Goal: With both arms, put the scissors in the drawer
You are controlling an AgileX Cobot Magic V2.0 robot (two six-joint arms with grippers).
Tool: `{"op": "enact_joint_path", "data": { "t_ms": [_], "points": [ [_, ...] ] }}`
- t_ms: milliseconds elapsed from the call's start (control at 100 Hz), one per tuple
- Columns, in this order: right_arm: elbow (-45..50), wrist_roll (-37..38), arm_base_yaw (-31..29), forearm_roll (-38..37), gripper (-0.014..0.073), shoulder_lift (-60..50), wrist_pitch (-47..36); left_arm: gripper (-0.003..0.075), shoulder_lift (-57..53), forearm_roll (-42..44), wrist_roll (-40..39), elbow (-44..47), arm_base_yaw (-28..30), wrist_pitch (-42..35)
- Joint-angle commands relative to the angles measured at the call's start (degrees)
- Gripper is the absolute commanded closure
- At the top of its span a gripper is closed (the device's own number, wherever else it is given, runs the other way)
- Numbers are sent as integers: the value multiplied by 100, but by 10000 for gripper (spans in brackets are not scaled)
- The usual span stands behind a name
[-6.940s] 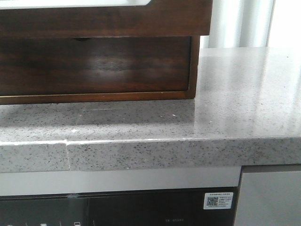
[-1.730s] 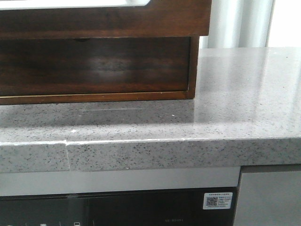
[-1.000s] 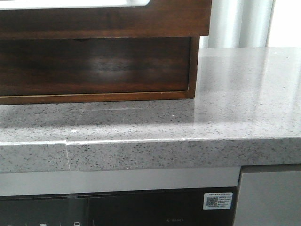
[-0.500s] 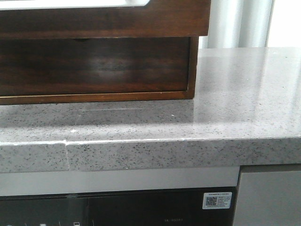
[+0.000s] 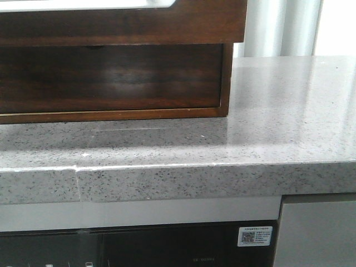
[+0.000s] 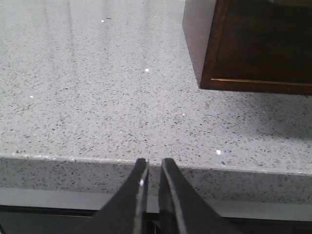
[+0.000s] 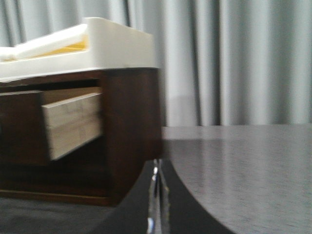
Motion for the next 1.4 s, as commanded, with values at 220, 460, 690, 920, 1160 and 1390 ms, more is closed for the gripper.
{"op": "enact_joint_path", "data": {
  "t_ms": [220, 460, 690, 920, 1160, 1390],
  "points": [
    [53, 91, -1493, -111, 718, -371, 1084, 717, -190, -47, -2, 77, -2, -304],
    [63, 1, -1698, -66, 718, -551, 2540, 717, -190, -47, -2, 77, -2, -304],
    [63, -802, -1698, 550, 718, -551, 3161, 717, -190, -47, -2, 77, -2, -304],
    [63, -990, -1698, 550, 718, -551, 3161, 717, -190, -47, -2, 77, -2, -304],
    [63, -990, -1698, 550, 718, -551, 3161, 717, -190, -47, -2, 77, -2, -304],
    [63, -990, -1698, 550, 718, -551, 3161, 717, -190, -47, -2, 77, -2, -304]
  ]
}}
